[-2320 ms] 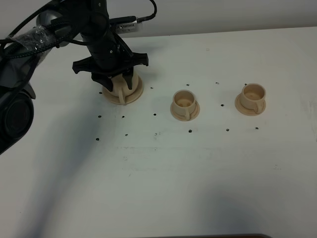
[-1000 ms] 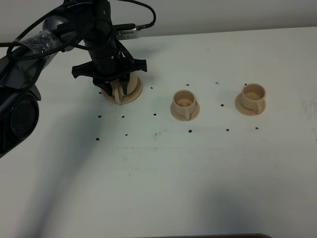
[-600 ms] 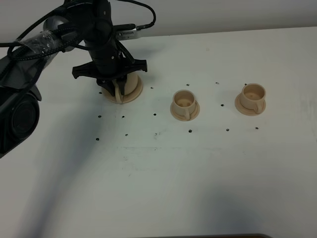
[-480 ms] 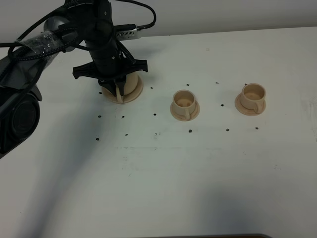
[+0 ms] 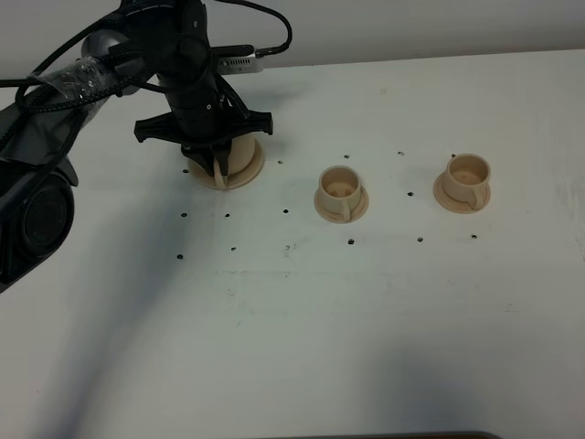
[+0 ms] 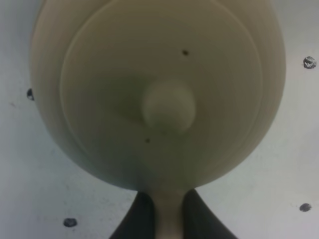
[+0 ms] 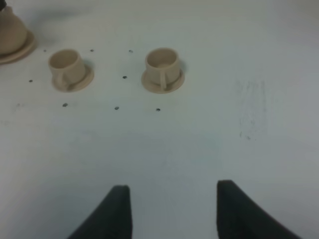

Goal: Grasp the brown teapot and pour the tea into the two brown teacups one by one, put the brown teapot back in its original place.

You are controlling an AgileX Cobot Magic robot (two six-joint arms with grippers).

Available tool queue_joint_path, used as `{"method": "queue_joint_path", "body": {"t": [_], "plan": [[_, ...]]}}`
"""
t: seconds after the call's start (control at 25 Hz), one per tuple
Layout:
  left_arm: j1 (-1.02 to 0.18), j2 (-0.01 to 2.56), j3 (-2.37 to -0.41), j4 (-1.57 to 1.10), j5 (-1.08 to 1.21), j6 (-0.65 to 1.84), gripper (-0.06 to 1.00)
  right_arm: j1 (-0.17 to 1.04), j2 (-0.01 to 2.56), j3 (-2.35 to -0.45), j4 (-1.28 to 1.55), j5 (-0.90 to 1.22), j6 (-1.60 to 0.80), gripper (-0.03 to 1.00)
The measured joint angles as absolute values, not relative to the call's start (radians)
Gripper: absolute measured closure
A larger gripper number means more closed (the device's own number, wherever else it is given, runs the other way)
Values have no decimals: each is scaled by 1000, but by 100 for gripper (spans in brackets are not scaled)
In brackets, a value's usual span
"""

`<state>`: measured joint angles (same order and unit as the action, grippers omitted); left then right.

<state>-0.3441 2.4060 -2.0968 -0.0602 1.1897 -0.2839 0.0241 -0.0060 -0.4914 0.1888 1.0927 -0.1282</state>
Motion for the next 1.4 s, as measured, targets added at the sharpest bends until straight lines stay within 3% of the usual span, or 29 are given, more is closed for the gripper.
{"method": "queue_joint_path", "body": {"t": [0.52,1.0,1.4], "plan": [[-344,2357,-2175,-55,1191,-169,82,24,-6,-491,189,1093,-129,56],[-352,2307,-2187,-324,1192,208,82,24,-6,-491,189,1093,-128,56],[-541,2307,-2187,-360,1189,411,82,24,-6,-491,189,1093,-128,56]]}}
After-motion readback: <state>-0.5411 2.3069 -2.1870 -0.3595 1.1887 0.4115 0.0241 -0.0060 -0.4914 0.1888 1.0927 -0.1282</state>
